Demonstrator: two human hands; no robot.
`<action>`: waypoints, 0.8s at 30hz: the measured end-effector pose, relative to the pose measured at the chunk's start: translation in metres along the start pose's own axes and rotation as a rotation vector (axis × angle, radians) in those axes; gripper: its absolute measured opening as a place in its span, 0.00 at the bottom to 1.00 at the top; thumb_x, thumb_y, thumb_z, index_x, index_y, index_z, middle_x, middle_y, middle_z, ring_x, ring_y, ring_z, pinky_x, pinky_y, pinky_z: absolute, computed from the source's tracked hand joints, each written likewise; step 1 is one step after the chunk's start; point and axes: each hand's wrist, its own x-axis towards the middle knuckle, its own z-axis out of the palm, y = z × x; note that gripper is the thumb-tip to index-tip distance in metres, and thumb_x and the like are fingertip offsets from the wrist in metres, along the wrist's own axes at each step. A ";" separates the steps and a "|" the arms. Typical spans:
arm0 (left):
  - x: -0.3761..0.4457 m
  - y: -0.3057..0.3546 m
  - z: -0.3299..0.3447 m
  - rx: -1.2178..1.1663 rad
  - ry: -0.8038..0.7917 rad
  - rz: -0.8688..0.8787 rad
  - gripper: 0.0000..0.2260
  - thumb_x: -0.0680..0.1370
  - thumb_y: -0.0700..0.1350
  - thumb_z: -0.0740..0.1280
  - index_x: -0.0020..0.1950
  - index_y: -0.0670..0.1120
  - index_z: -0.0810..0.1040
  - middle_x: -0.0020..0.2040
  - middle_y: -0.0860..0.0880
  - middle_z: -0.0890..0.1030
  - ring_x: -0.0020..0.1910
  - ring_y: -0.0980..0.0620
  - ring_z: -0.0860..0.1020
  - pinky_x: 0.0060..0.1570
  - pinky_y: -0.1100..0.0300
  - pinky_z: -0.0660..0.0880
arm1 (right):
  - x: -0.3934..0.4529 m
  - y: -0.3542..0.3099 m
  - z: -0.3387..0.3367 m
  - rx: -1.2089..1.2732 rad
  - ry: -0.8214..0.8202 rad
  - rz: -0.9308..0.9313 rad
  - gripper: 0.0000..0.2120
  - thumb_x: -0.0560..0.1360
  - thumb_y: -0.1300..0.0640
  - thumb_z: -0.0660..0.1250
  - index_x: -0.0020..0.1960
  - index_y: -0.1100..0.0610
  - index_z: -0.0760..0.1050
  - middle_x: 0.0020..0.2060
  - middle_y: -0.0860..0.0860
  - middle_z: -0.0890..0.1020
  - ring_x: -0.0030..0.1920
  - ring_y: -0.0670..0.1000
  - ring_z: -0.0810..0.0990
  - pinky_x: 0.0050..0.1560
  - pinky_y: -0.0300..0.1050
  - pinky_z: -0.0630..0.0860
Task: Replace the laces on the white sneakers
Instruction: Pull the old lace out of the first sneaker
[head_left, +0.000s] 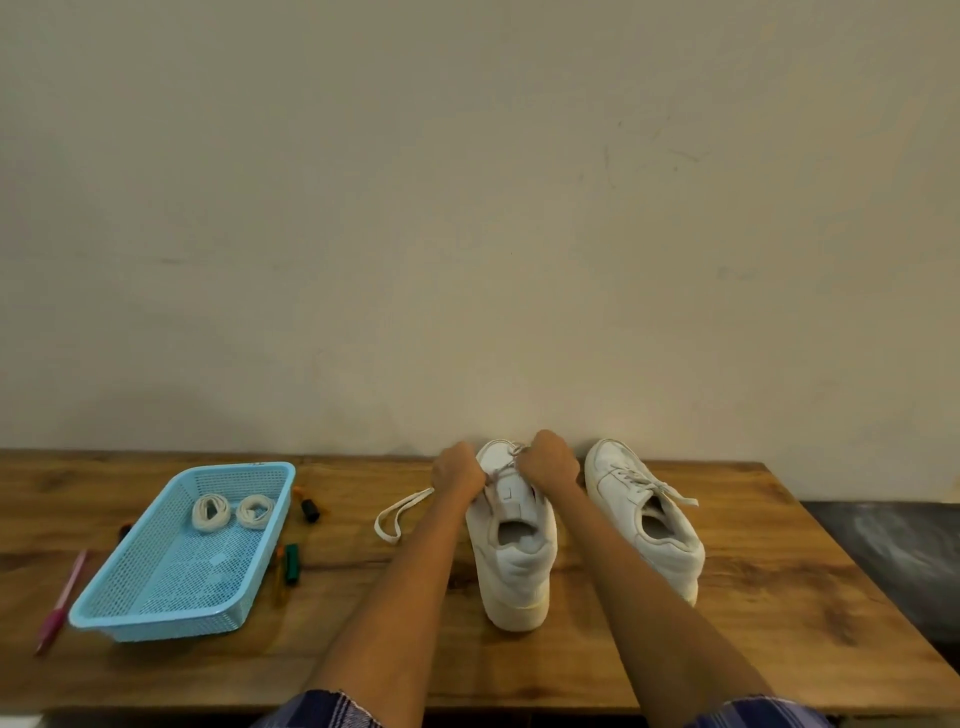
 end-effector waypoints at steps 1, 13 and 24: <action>0.001 -0.001 0.000 -0.003 -0.008 0.001 0.13 0.72 0.46 0.73 0.51 0.40 0.79 0.49 0.42 0.83 0.49 0.44 0.82 0.48 0.54 0.80 | 0.006 0.007 -0.007 0.091 0.034 0.056 0.14 0.78 0.55 0.60 0.57 0.65 0.73 0.55 0.59 0.79 0.56 0.59 0.77 0.52 0.47 0.73; 0.005 -0.008 0.004 -0.030 0.002 -0.005 0.12 0.72 0.46 0.73 0.51 0.41 0.81 0.49 0.44 0.83 0.47 0.45 0.82 0.48 0.53 0.80 | 0.018 -0.010 -0.023 1.057 -0.082 0.120 0.15 0.83 0.53 0.50 0.42 0.58 0.67 0.33 0.51 0.76 0.25 0.47 0.66 0.18 0.34 0.60; 0.009 -0.009 0.008 0.040 0.042 0.013 0.08 0.76 0.45 0.69 0.52 0.42 0.81 0.49 0.45 0.83 0.47 0.47 0.82 0.48 0.54 0.80 | 0.014 -0.008 0.003 -0.357 -0.131 -0.260 0.05 0.75 0.60 0.62 0.40 0.56 0.71 0.39 0.52 0.76 0.46 0.54 0.77 0.43 0.43 0.69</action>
